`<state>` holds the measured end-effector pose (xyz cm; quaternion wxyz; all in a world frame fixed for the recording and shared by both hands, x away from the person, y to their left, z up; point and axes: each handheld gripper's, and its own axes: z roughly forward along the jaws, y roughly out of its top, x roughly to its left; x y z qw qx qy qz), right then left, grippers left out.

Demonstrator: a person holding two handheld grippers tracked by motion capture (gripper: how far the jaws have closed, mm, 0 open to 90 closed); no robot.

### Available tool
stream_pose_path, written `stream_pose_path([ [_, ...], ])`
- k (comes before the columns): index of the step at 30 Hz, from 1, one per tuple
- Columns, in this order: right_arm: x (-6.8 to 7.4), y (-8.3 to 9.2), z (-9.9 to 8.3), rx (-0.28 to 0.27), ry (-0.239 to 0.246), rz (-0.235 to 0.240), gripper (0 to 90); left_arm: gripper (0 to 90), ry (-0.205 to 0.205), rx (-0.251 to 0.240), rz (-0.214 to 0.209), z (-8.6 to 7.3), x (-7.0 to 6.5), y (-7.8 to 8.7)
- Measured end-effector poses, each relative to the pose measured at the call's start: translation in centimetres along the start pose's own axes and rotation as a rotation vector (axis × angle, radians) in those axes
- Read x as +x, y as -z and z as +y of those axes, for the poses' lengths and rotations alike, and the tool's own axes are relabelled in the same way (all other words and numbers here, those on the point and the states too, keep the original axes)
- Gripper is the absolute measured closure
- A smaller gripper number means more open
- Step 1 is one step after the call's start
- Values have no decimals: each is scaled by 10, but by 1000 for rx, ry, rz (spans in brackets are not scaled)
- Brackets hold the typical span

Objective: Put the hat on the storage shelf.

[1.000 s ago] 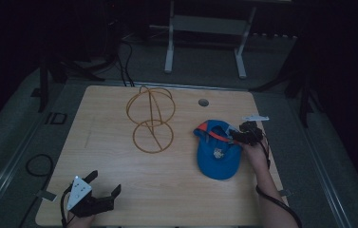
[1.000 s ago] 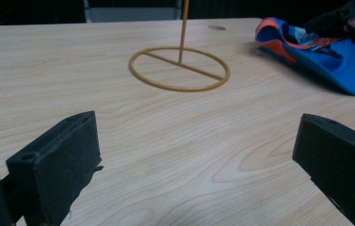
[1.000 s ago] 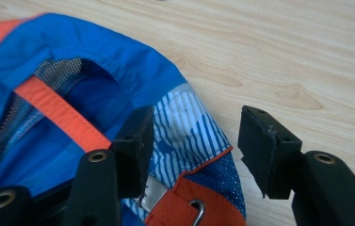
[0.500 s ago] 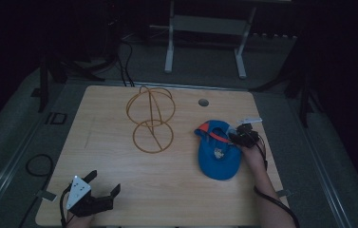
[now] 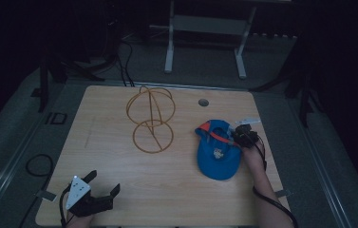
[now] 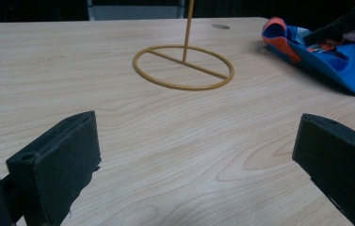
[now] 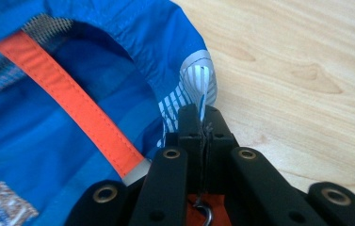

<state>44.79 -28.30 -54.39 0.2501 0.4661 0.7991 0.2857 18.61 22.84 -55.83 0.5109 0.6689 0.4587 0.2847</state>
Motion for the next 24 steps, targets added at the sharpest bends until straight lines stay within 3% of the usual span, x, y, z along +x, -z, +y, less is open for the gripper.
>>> stream_pose_path([
  [9,4,40,16,-108,-19,34,887,17,2,2,7,1,-1,0],
  [24,19,100,52,-240,31,73,887,17,-7,2,21,2,-1,0],
])
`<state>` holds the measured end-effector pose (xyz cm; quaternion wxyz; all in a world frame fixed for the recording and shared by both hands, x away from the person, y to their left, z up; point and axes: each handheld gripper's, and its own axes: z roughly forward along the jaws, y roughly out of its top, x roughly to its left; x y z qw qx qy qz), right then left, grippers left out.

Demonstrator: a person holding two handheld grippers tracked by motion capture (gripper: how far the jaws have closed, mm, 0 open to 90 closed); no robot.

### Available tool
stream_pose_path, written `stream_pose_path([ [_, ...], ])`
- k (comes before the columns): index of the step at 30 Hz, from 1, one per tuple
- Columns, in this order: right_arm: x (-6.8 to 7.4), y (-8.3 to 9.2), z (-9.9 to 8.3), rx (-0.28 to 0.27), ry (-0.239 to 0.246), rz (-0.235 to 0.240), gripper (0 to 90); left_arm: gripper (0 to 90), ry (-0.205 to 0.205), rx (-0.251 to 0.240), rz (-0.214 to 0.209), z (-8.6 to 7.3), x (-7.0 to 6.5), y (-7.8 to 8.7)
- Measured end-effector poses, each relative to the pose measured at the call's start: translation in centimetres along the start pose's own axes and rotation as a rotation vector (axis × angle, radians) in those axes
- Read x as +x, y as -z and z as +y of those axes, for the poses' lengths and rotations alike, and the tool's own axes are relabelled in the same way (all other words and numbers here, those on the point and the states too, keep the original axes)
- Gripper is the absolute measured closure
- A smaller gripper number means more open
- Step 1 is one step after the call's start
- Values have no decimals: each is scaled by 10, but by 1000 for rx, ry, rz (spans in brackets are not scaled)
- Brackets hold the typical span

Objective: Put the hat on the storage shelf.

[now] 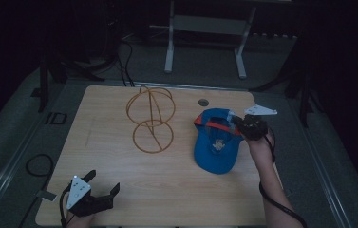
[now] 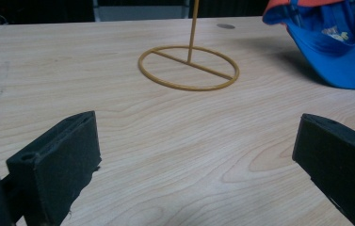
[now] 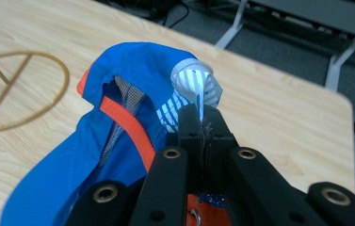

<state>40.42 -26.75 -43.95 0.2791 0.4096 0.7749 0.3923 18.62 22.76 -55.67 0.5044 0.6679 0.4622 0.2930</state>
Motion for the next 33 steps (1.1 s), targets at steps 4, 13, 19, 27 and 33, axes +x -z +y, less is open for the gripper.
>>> stream_pose_path([
  [4,4,12,12,-31,14,2,887,17,5,6,-2,1,0,0],
  [13,10,43,31,-91,50,7,887,17,37,27,-34,9,-6,0],
  [19,15,64,37,-131,79,19,887,17,25,56,-75,21,-13,-3],
  [27,23,80,35,-154,94,48,887,17,10,59,-146,43,-25,-9],
  [33,40,100,33,-187,120,88,888,17,-38,48,-196,69,-38,-14],
])
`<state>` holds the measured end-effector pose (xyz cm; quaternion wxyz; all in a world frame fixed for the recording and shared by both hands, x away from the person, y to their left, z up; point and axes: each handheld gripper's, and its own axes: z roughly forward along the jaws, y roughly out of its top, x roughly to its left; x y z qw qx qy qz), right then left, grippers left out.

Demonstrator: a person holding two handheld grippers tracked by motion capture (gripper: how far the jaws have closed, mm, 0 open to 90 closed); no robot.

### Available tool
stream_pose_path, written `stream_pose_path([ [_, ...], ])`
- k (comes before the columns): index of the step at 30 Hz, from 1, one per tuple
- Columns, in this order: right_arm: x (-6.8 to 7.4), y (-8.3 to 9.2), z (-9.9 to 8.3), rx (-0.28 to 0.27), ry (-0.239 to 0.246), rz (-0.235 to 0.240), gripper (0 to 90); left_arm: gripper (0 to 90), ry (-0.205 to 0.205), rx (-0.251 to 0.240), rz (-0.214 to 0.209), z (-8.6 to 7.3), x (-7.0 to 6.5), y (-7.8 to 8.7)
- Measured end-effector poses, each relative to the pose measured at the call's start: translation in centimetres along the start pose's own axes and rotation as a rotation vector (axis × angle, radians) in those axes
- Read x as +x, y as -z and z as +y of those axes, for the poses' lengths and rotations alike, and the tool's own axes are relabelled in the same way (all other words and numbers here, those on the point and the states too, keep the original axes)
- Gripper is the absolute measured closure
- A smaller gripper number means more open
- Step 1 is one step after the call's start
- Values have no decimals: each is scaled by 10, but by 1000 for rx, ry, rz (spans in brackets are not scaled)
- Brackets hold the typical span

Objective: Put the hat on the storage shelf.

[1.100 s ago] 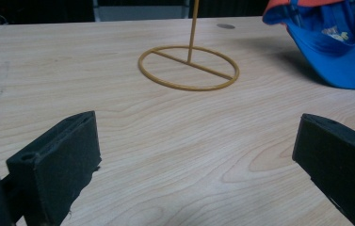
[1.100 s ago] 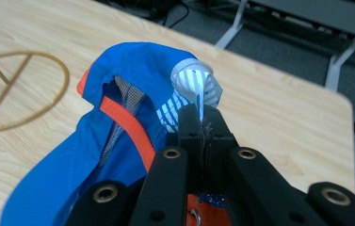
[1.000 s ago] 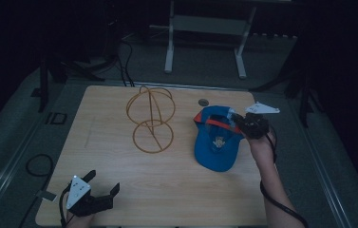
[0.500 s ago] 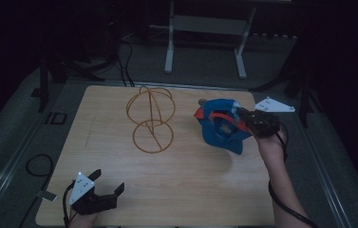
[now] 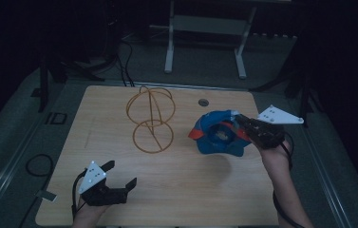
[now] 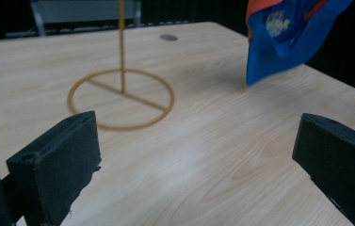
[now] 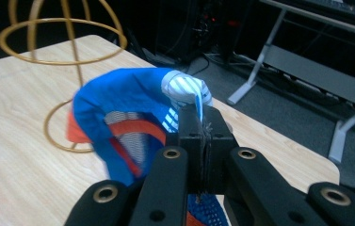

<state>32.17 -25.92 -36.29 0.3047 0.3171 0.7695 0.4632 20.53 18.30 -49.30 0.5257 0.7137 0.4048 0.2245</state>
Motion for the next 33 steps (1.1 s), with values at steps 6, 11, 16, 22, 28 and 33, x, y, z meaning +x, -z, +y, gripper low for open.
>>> stream_pose_path([
  [6,19,14,5,-42,20,39,888,17,-30,-22,-54,31,-10,-4],
  [11,34,21,9,-55,46,64,888,17,-88,-27,-98,58,-22,-8],
  [16,43,24,12,-61,65,64,887,39,-141,-24,-139,80,-35,-20],
  [22,46,24,15,-66,63,78,888,80,-201,-20,-157,103,-51,-40],
  [28,52,24,17,-77,69,90,887,148,-226,0,-193,121,-68,-63],
  [33,54,23,18,-82,70,103,888,177,-246,25,-227,126,-79,-80],
])
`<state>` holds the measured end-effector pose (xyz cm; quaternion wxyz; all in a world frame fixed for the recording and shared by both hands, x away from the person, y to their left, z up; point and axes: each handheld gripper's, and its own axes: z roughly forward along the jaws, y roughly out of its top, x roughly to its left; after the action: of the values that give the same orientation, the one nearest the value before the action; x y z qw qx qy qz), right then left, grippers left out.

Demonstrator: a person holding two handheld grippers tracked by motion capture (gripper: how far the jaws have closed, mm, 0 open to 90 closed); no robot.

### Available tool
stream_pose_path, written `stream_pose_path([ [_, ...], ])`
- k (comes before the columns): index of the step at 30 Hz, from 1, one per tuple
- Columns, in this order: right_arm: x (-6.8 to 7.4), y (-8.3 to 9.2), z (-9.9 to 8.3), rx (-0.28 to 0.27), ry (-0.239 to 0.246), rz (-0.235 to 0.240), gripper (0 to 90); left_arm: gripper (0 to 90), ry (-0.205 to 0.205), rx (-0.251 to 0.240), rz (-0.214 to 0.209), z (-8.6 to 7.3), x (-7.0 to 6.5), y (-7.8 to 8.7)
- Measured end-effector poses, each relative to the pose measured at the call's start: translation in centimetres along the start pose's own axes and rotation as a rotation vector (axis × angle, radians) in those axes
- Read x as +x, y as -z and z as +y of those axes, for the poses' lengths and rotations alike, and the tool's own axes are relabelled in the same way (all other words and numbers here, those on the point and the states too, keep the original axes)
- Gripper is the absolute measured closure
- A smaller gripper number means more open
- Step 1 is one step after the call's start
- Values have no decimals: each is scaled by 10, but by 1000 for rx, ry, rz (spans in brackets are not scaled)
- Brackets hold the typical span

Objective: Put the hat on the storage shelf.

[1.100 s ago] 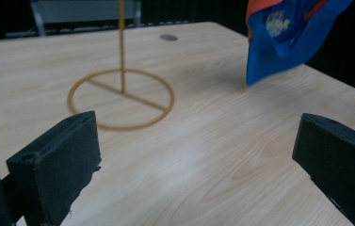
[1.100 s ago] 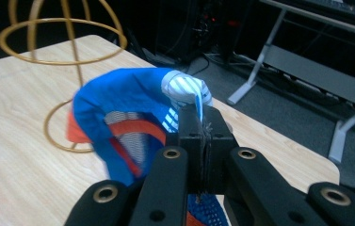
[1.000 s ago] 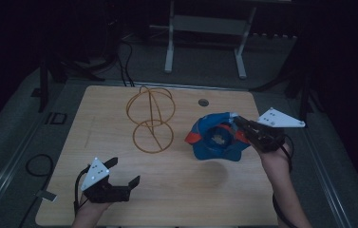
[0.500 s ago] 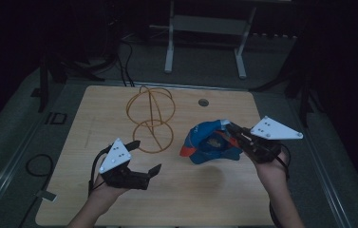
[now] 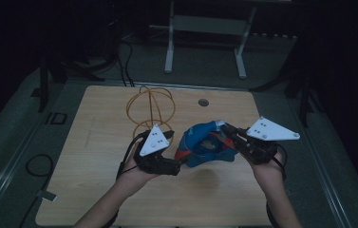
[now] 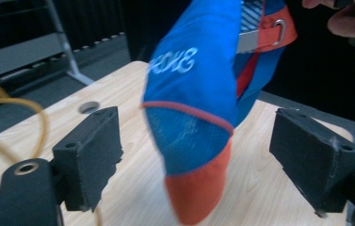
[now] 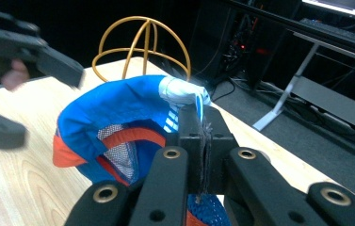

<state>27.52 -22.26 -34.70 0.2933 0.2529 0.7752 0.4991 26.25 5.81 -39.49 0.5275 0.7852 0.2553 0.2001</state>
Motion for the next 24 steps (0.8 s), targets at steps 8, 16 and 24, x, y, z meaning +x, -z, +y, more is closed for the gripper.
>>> stream_pose_path([
  [8,5,-3,-1,7,14,14,887,364,-5,4,5,12,1,-20],
  [16,8,-2,-5,6,13,27,887,691,23,13,-1,12,4,-26],
  [24,12,0,-8,6,11,47,887,895,-9,39,65,14,0,-27],
])
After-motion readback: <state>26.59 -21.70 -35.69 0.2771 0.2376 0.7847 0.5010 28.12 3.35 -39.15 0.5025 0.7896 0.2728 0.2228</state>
